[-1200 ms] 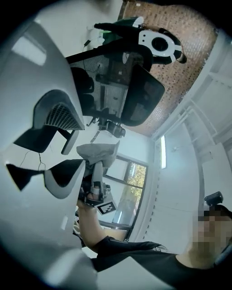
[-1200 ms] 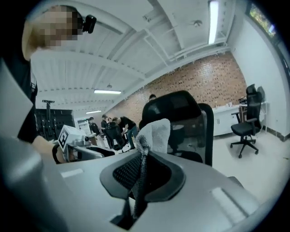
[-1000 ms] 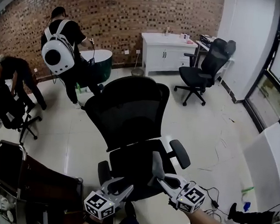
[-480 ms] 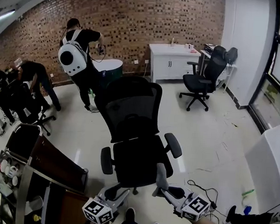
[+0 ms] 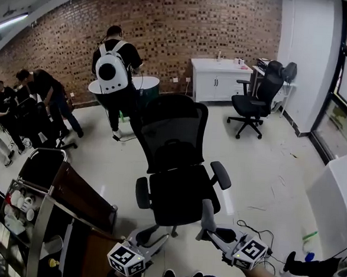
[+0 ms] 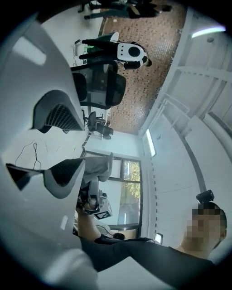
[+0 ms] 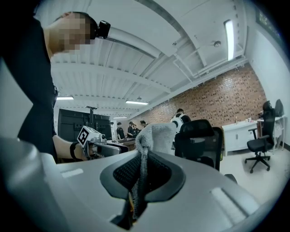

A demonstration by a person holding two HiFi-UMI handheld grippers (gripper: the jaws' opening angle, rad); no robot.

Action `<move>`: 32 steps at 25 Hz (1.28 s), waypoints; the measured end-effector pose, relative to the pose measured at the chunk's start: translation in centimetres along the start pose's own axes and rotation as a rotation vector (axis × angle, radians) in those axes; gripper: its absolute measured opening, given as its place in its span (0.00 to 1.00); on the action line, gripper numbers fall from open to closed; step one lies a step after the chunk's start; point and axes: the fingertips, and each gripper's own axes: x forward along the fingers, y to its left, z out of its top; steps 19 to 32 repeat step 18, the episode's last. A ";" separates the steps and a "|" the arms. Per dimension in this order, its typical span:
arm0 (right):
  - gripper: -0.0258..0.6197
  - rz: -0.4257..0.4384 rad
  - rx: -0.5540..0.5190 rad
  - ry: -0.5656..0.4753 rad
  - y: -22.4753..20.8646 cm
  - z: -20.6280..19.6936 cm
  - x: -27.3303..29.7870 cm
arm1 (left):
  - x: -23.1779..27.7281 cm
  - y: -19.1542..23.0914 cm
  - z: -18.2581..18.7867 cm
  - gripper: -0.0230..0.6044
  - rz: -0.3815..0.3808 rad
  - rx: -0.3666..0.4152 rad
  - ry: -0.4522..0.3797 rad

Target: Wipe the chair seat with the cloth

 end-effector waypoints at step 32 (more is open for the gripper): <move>0.07 0.001 -0.049 -0.023 5.6 1.8 0.8 | -4.6 -1.5 0.4 0.45 -0.096 -0.012 0.012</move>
